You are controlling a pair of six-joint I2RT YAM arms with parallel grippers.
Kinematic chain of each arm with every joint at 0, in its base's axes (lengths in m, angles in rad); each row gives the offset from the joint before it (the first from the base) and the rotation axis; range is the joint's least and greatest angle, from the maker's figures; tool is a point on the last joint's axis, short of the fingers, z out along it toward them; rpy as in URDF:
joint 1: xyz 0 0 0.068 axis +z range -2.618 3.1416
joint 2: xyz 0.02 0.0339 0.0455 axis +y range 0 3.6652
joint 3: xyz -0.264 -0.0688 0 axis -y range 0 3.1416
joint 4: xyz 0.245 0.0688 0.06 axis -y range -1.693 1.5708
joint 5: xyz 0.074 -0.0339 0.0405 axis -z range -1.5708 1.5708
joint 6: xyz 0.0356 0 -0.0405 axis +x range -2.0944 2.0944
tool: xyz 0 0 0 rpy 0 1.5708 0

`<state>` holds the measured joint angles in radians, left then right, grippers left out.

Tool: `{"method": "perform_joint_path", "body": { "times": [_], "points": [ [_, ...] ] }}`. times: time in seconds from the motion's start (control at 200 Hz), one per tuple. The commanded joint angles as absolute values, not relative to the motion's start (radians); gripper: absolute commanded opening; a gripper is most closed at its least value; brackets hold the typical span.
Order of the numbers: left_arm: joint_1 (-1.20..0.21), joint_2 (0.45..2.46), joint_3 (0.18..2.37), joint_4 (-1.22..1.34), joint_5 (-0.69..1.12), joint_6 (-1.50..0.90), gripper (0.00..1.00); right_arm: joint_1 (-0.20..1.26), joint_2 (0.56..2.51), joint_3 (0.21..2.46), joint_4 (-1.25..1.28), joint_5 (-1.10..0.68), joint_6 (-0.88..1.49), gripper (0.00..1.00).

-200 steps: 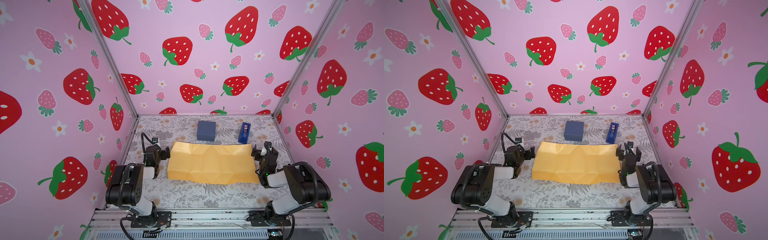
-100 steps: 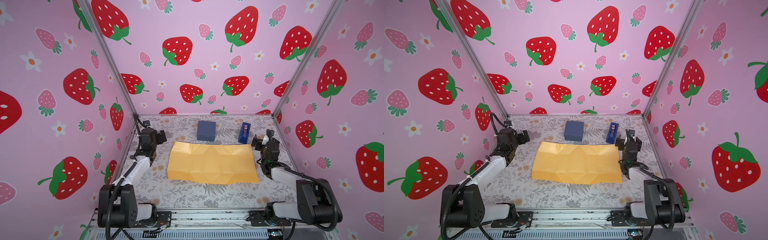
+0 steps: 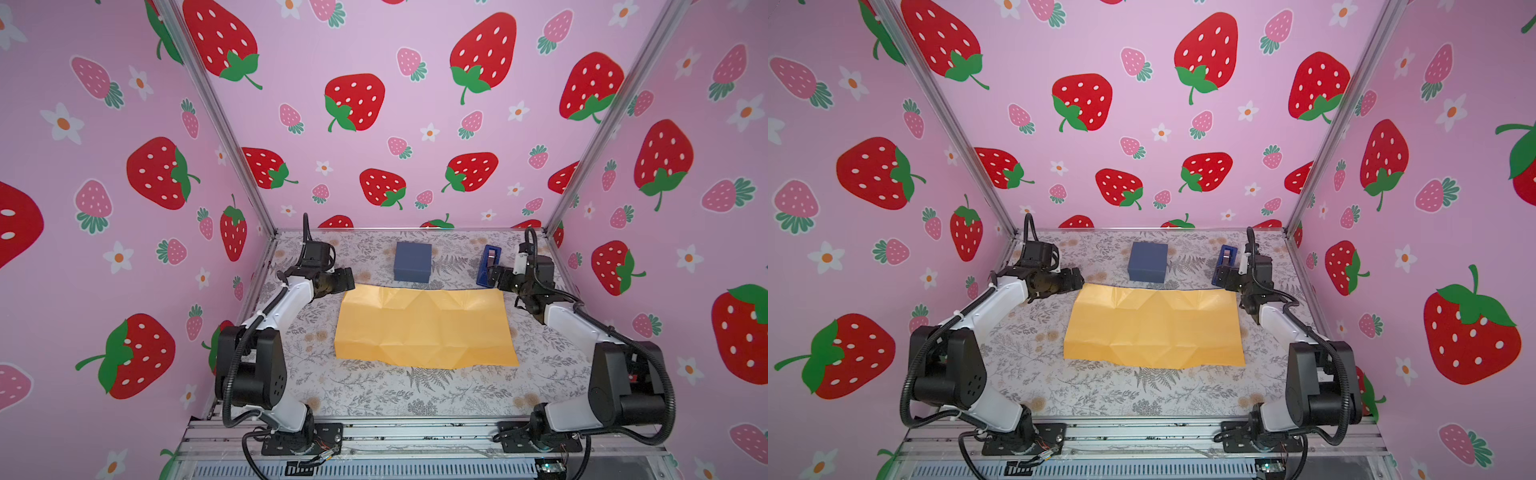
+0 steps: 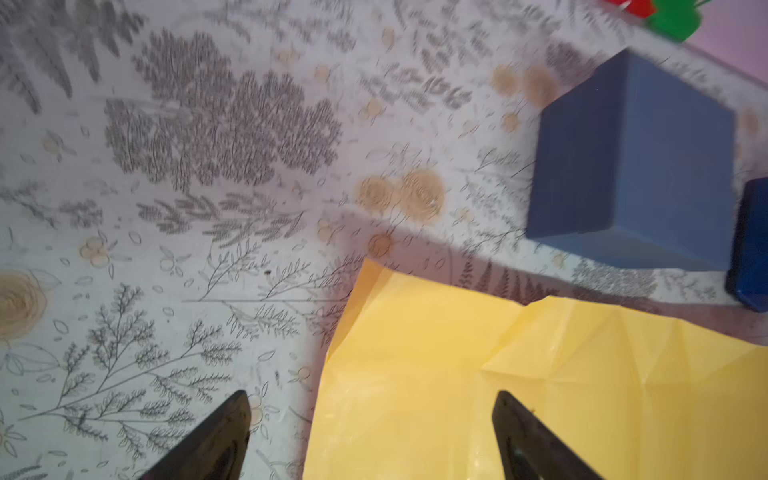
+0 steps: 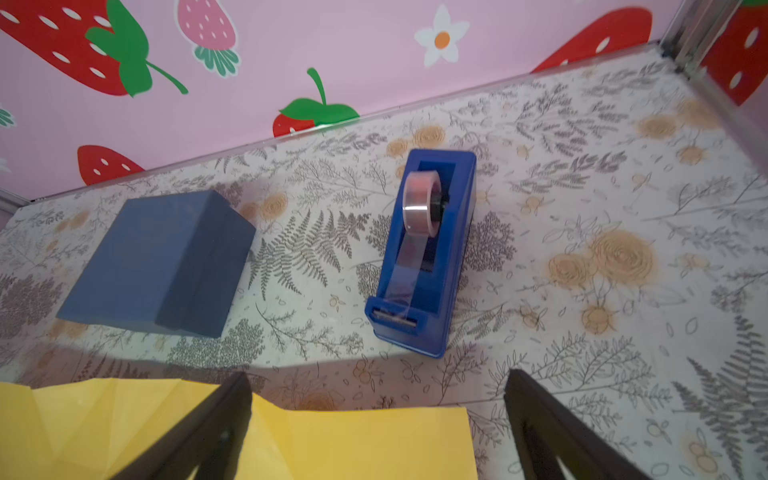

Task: Wrap a gift box in wrapping paper
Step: Adjust the wrapping paper at the center of the board.

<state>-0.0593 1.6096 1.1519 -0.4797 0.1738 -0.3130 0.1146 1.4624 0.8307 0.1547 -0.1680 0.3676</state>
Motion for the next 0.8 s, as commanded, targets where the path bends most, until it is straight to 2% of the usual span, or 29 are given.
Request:
{"method": "perform_joint_path", "body": {
  "times": [0.0,0.19,0.355,0.44,0.53,0.63,0.795],
  "points": [
    [0.011,1.642,1.100,-0.569,0.381,-0.332,0.89,0.040,1.491,0.810,0.070,-0.329,0.410,0.96],
    [0.030,1.748,1.049,-0.543,0.474,-0.346,0.86,-0.075,1.574,0.784,0.029,-0.445,0.386,0.91],
    [0.030,1.804,1.025,-0.510,0.526,-0.356,0.89,-0.086,1.640,0.736,0.054,-0.544,0.378,0.89],
    [0.030,1.809,1.026,-0.503,0.553,-0.358,0.85,-0.086,1.669,0.712,0.077,-0.609,0.384,0.85],
    [0.031,1.787,1.031,-0.510,0.562,-0.354,0.79,-0.086,1.681,0.685,0.104,-0.670,0.393,0.80],
    [0.034,1.754,1.042,-0.530,0.553,-0.344,0.70,-0.087,1.671,0.658,0.137,-0.706,0.412,0.70],
    [0.049,1.693,1.037,-0.545,0.534,-0.348,0.49,-0.085,1.635,0.643,0.133,-0.726,0.422,0.52]
  ]
}}
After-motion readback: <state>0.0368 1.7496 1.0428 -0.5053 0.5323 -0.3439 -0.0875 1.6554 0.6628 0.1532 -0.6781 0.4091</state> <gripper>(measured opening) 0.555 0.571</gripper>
